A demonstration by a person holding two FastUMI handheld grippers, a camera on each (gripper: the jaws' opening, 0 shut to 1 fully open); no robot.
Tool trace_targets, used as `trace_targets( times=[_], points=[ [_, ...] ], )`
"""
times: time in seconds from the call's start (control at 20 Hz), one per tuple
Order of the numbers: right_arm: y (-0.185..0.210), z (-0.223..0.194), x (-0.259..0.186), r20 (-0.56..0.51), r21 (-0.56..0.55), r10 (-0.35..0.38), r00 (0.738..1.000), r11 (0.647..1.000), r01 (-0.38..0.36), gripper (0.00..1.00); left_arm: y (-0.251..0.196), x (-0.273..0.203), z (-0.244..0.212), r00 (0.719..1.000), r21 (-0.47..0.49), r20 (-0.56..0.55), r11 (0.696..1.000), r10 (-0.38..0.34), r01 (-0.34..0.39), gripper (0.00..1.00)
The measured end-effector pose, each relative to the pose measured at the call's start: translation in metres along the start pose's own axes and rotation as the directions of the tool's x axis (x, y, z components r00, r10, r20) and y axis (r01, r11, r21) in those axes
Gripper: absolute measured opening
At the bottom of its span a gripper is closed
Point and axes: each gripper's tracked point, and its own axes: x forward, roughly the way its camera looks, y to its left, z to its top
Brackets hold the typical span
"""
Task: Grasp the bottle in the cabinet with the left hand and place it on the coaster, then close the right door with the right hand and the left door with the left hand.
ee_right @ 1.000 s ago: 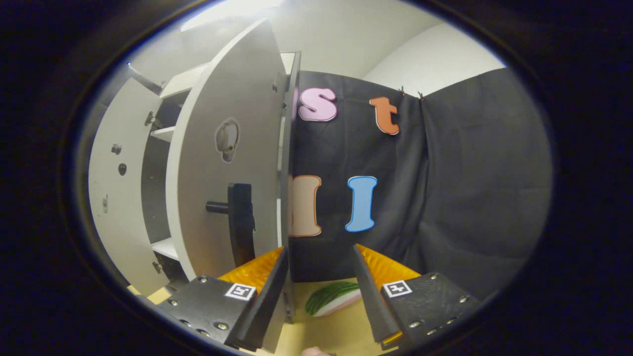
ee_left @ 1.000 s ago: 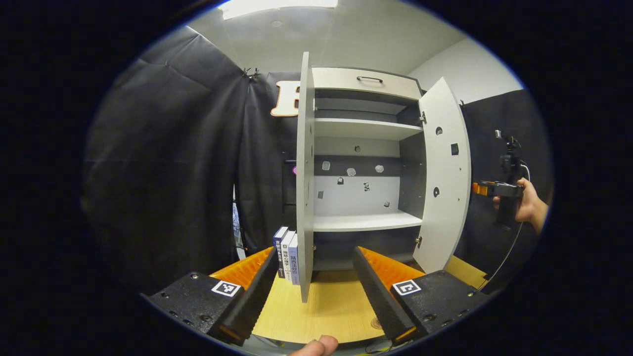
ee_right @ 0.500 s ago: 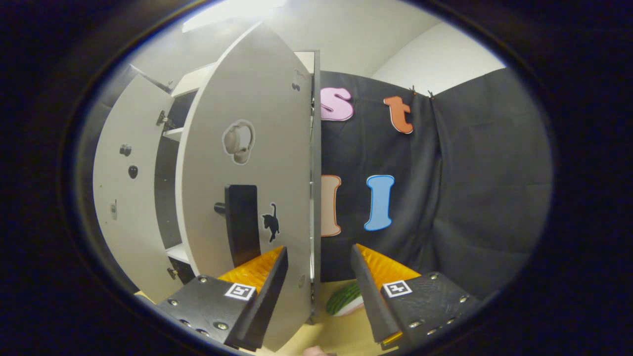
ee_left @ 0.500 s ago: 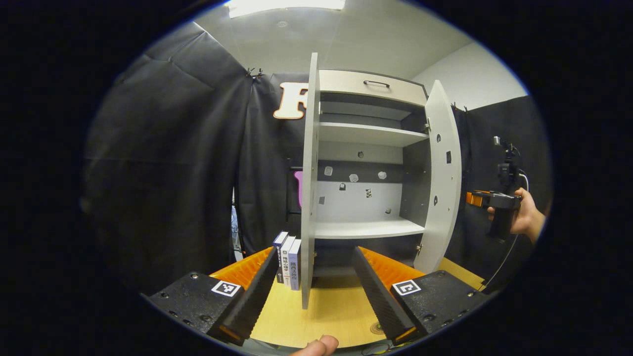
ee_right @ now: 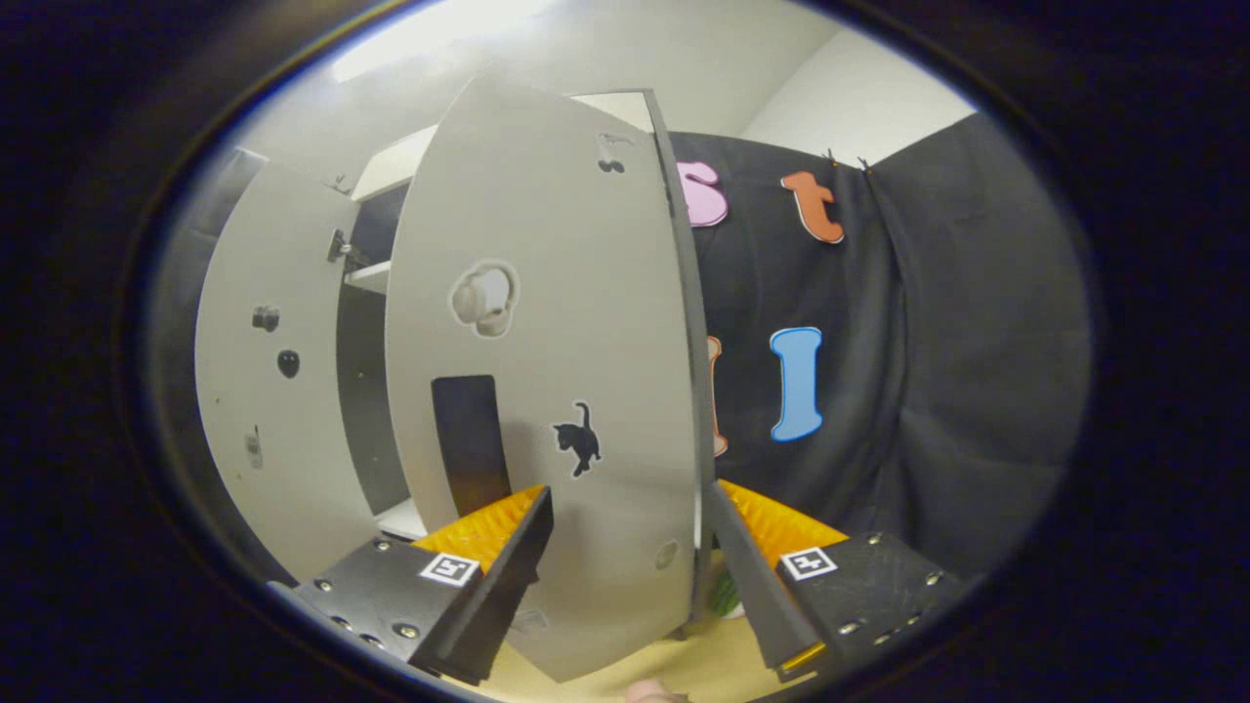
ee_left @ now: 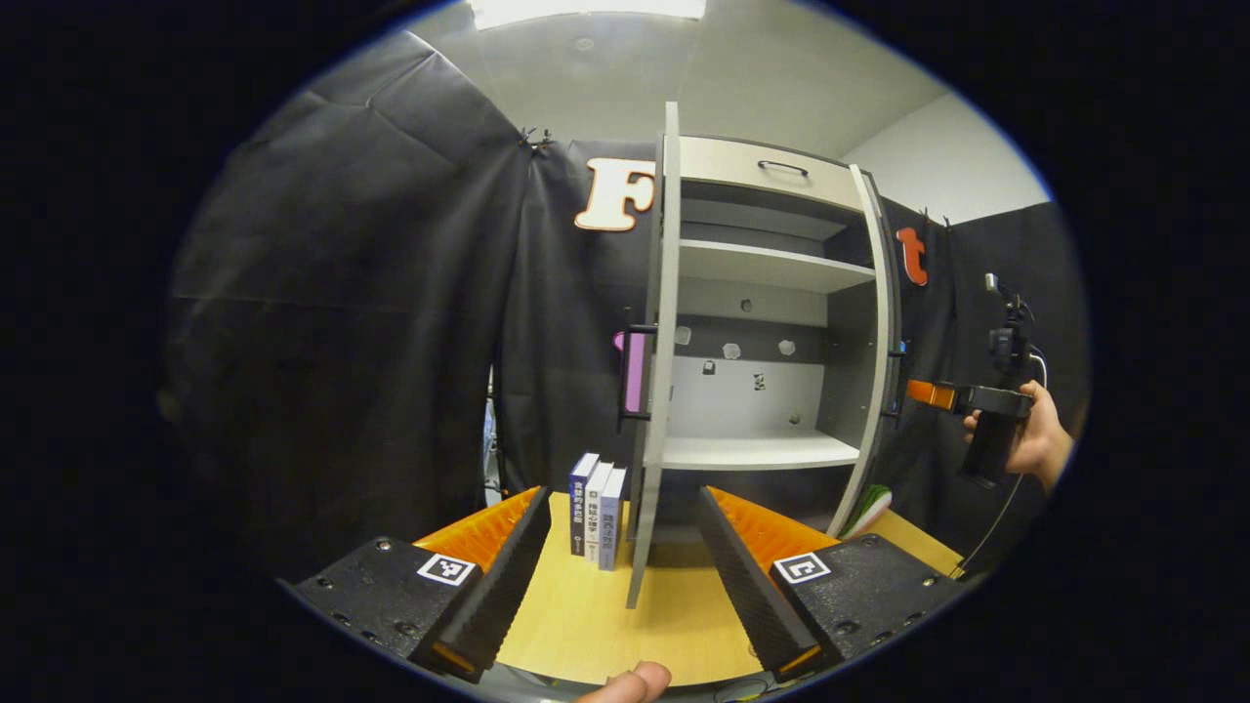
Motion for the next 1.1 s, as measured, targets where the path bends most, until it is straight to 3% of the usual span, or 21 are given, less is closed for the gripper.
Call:
trace_targets(
  times=[0.35,0.55,0.75,0.95,1.1],
  points=[
    [0.013,-0.007,-0.004,-0.010,-0.032,0.000,1.000,0.999,-0.001,0.94,0.057,0.003,-0.022,0.996,-0.005,-0.045,0.997,0.082,-0.082,0.95],
    [0.020,-0.009,-0.013,-0.006,-0.060,0.009,1.000,0.998,-0.009,0.94,0.094,0.019,-0.031,0.991,0.041,-0.054,0.991,0.126,-0.124,0.93],
    [0.027,-0.008,-0.029,-0.004,-0.054,0.000,1.000,0.999,0.000,0.97,0.114,0.048,-0.020,0.992,0.048,-0.039,0.992,0.118,-0.116,0.95],
    [0.031,-0.001,-0.049,-0.009,-0.034,-0.002,1.000,0.999,0.002,0.94,0.127,0.088,-0.002,0.995,0.052,-0.013,0.994,0.099,-0.098,0.95],
    [0.012,0.013,-0.075,0.012,-0.066,-0.059,0.998,0.996,0.060,0.94,0.123,0.119,0.015,0.998,0.042,0.018,0.997,0.064,-0.065,0.95]
  ],
)
